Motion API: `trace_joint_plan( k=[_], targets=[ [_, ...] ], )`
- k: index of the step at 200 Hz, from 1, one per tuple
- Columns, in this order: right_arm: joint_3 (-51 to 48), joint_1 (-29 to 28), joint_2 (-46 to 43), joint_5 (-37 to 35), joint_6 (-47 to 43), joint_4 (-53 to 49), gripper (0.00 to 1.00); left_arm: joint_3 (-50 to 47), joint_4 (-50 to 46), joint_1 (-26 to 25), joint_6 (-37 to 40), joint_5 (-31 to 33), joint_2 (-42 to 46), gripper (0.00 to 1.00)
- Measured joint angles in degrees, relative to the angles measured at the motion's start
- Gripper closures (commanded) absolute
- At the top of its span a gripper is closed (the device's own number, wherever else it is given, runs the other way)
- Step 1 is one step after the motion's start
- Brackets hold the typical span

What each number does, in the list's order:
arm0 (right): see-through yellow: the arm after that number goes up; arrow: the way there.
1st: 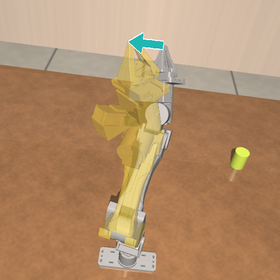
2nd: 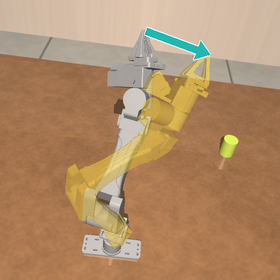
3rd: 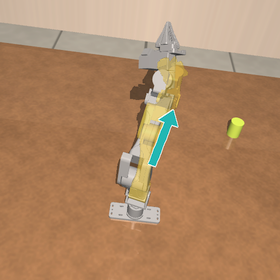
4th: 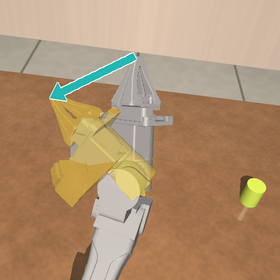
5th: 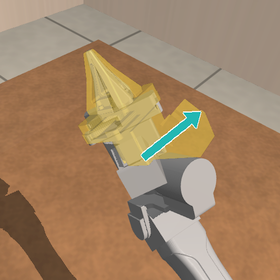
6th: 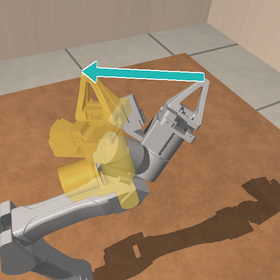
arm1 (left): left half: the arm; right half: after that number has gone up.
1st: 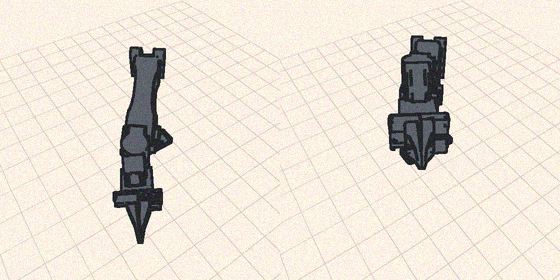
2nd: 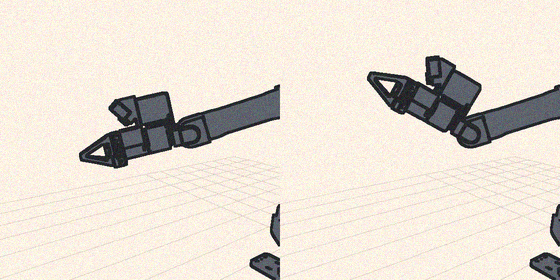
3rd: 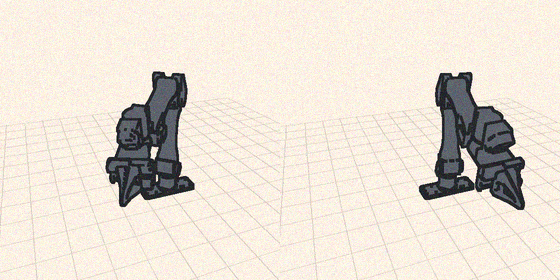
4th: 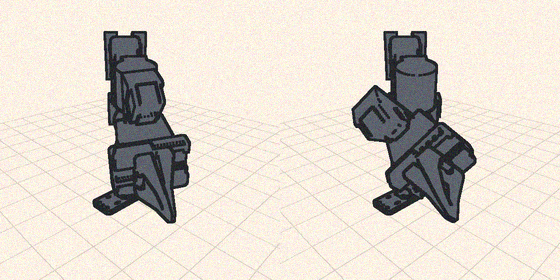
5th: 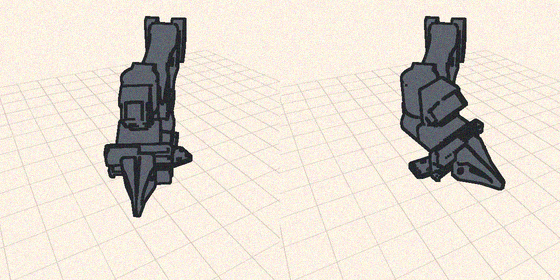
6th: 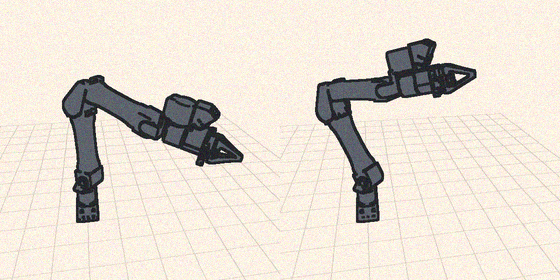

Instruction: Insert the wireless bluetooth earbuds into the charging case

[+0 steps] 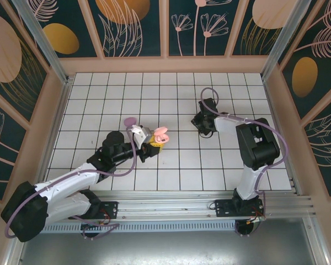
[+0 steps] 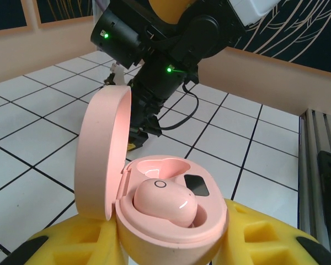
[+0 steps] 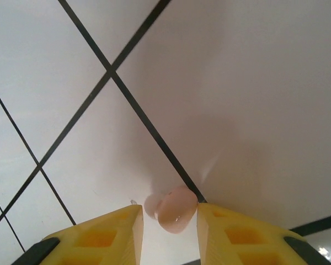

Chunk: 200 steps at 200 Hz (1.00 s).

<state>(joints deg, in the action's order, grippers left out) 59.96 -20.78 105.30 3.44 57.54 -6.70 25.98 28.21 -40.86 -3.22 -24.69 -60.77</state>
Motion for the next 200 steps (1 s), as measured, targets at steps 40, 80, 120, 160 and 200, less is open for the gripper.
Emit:
trace_joint_plan(
  k=[40, 80, 120, 160, 200],
  targets=[
    [2.0, 0.2, 2.2, 0.0, -1.5, -0.9, 0.71, -0.2, -0.2, 0.0, 0.0, 0.3, 0.2, 0.78],
    [2.8, 0.2, 2.6, -0.3, -3.2, -2.2, 0.81, -0.2, -0.2, 0.0, 0.0, 0.6, 0.2, 0.78],
    [5.2, 0.2, 3.4, -0.9, -6.7, -4.8, 0.87, -0.2, -0.2, 0.0, 0.0, 0.8, 0.2, 0.79],
    [7.8, 0.1, 3.6, -2.2, -12.5, -9.2, 0.89, -0.2, -0.7, 0.0, 0.0, 0.8, 0.6, 0.79],
    [8.6, -1.0, 1.0, -4.1, -18.1, -14.8, 0.89, -0.2, -1.4, 0.0, 0.0, 0.8, 0.8, 0.80]
  ],
)
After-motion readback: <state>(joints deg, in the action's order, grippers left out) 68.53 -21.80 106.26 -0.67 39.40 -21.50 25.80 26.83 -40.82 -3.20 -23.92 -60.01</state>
